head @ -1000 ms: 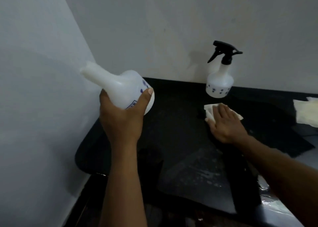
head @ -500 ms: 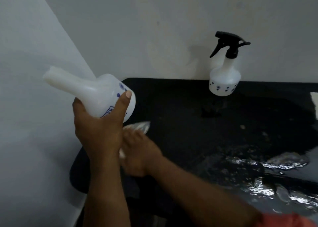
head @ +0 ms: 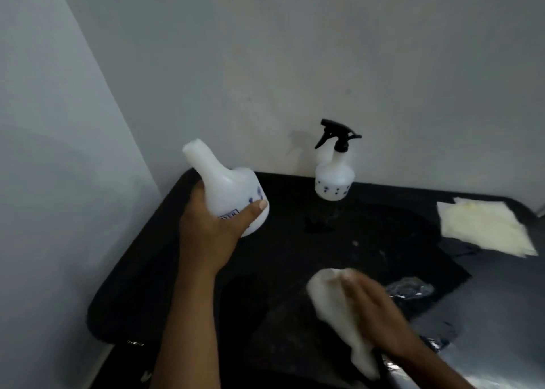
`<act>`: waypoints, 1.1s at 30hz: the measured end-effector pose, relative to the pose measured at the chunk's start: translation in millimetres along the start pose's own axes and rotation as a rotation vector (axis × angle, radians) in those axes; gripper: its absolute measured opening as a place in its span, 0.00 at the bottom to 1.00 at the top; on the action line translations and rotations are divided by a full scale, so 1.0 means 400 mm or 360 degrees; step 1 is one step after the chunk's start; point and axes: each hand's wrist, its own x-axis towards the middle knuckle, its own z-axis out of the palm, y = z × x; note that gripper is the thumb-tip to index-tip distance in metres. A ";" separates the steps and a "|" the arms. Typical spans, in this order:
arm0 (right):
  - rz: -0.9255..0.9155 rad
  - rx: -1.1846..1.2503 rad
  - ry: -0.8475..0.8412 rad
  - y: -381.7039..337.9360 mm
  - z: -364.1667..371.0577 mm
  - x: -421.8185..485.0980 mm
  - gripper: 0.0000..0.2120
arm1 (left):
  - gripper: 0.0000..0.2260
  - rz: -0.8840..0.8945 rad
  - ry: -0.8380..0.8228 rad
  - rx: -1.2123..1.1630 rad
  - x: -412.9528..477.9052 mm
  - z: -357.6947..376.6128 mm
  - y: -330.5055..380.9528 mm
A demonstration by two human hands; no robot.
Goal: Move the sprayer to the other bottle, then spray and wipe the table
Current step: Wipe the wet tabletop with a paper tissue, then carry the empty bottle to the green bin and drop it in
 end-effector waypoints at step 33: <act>0.0128 0.0935 0.0787 -0.105 -0.527 0.029 0.15 | 0.39 0.0455 -0.1164 0.0258 -0.299 0.665 0.135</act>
